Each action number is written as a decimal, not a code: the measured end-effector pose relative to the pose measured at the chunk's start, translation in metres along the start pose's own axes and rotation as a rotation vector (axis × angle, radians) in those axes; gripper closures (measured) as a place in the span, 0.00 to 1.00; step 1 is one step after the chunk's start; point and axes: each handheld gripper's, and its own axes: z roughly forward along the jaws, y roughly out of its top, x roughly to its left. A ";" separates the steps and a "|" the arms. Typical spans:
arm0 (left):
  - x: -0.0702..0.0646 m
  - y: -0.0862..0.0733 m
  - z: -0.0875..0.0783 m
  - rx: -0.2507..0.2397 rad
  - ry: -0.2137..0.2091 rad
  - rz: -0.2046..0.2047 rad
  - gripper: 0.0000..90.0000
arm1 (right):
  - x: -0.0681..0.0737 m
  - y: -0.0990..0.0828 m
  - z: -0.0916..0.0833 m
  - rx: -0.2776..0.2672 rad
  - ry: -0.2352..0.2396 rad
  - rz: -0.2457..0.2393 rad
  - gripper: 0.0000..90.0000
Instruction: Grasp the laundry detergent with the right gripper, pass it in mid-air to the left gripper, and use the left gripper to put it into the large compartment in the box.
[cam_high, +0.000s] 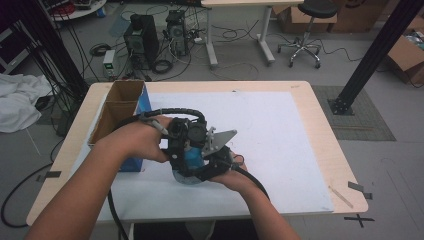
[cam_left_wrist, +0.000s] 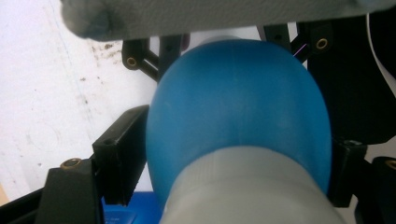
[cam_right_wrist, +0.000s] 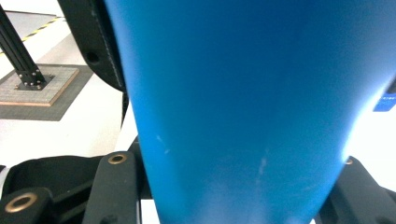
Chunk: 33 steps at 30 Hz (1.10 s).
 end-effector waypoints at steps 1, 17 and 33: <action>0.000 0.000 0.000 0.000 0.000 0.000 0.28 | 0.000 0.000 0.000 0.001 -0.001 -0.007 0.51; 0.000 -0.003 0.001 0.013 -0.013 -0.005 0.40 | 0.000 -0.001 0.002 -0.004 -0.005 0.003 0.51; -0.001 -0.003 0.003 0.035 -0.028 -0.036 0.43 | 0.002 -0.002 0.003 0.020 -0.011 0.008 0.51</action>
